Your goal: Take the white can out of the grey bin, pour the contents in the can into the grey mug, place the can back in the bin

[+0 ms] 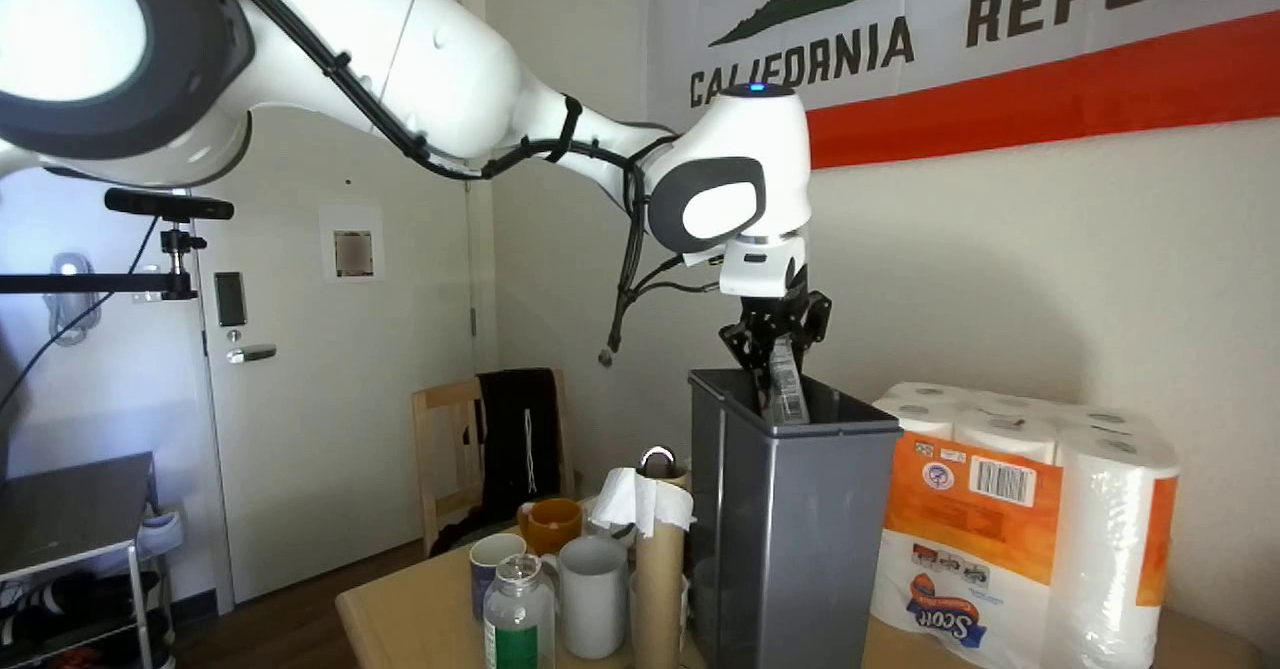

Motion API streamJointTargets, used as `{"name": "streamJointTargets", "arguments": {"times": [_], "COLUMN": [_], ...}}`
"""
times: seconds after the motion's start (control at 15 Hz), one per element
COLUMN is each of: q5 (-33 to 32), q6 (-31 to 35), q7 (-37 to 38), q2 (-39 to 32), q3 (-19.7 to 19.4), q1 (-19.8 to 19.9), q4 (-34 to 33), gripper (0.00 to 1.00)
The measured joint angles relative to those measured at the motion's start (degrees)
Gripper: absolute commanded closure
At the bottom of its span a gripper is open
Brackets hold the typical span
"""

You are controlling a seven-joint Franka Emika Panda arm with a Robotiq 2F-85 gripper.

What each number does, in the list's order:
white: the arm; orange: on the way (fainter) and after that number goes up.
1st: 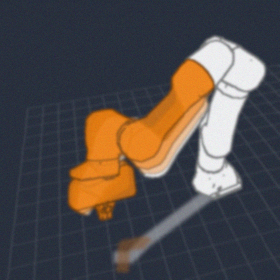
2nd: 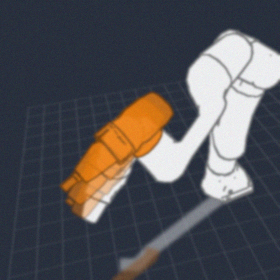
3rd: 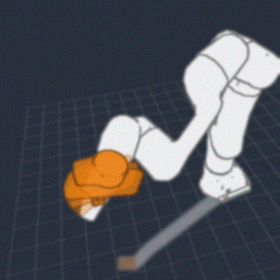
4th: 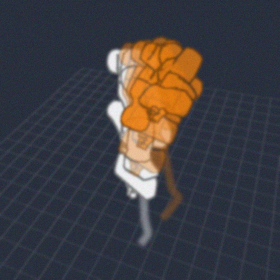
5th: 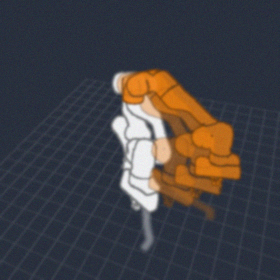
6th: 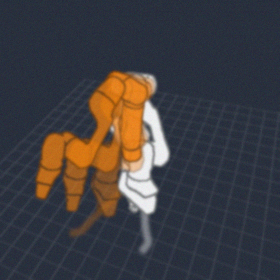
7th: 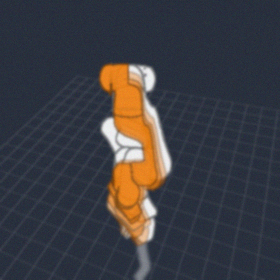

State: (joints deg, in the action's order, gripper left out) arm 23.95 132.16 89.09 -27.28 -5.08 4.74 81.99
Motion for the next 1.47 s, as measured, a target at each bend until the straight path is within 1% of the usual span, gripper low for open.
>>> {"name": "streamJointTargets", "arguments": {"times": [0.13,0.27,0.33,0.8,1.0,1.2,1.47], "q5": [-0.1,-0.8,-1.6,-12.1,-17.9,-22.7,-28.2], "q6": [-0.2,-2.1,-4.0,-18.6,-23.1,-25.4,-25.2], "q7": [-1.4,-3.5,-4.4,-6.0,-6.0,-6.0,-6.0], "q2": [0.8,2.5,3.6,11.4,14.1,16.6,20.4], "q3": [0.3,0.8,0.9,0.5,-0.5,-2.1,-4.1], "q1": [0.0,0.0,-0.1,-0.3,-0.1,0.3,1.1], "q4": [-0.2,-0.4,-0.6,-4.5,-4.9,-2.7,5.8], "gripper": [0.87,0.93,0.92,0.91,0.92,0.92,0.92]}}
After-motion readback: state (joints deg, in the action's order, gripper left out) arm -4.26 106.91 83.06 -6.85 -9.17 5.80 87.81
